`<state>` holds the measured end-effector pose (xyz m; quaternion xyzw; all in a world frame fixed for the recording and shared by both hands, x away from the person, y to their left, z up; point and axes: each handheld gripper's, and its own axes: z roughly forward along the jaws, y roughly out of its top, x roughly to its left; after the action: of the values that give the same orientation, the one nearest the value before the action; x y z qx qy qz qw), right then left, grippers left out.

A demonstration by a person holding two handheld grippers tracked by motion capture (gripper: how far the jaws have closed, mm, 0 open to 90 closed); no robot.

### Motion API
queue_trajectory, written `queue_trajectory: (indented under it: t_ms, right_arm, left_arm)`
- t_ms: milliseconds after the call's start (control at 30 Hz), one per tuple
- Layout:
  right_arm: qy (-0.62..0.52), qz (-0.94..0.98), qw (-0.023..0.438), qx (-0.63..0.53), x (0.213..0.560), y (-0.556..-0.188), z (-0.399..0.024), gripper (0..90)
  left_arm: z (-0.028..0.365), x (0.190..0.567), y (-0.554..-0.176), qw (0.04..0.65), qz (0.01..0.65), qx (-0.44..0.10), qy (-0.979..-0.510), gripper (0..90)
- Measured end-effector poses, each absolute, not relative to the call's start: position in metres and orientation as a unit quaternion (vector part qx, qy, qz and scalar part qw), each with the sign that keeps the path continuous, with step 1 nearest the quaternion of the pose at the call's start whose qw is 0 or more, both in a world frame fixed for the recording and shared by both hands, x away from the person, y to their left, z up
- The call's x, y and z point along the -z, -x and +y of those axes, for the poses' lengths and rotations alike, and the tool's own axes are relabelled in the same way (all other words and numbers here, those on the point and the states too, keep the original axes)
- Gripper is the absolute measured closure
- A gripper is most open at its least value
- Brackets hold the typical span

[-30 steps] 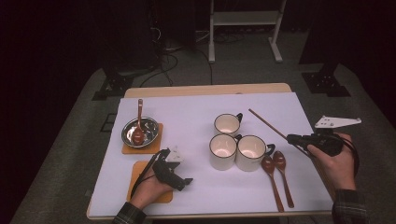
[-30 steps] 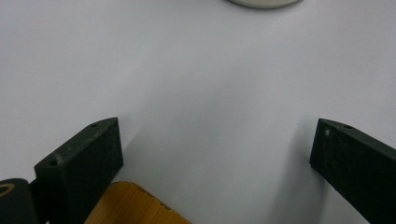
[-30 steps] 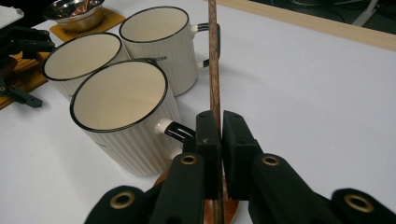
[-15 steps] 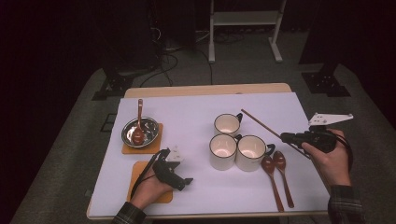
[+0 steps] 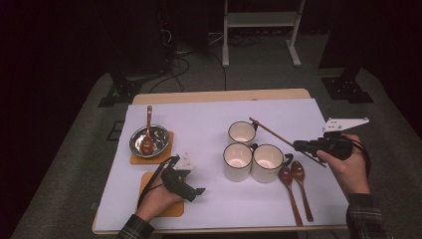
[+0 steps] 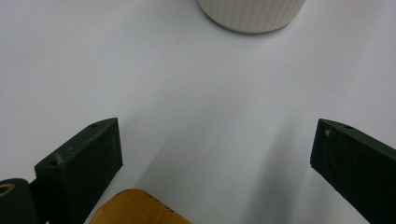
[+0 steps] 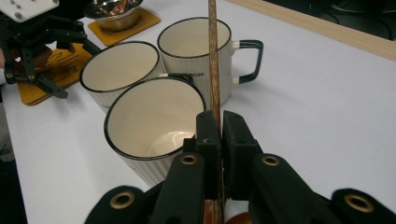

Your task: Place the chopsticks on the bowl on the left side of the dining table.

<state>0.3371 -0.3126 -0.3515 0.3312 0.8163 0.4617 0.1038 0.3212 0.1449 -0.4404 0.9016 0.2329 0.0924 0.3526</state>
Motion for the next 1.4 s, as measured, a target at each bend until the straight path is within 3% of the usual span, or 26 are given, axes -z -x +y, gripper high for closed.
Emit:
queue_trajectory:
  t_ms: [1400]
  right_arm:
    - [-0.267,0.838,0.054,-0.474,0.344,-0.357,-0.295,85.1]
  left_arm:
    - [0.144,0.392,-0.351,0.403,0.184,-0.066,-0.894,1.4]
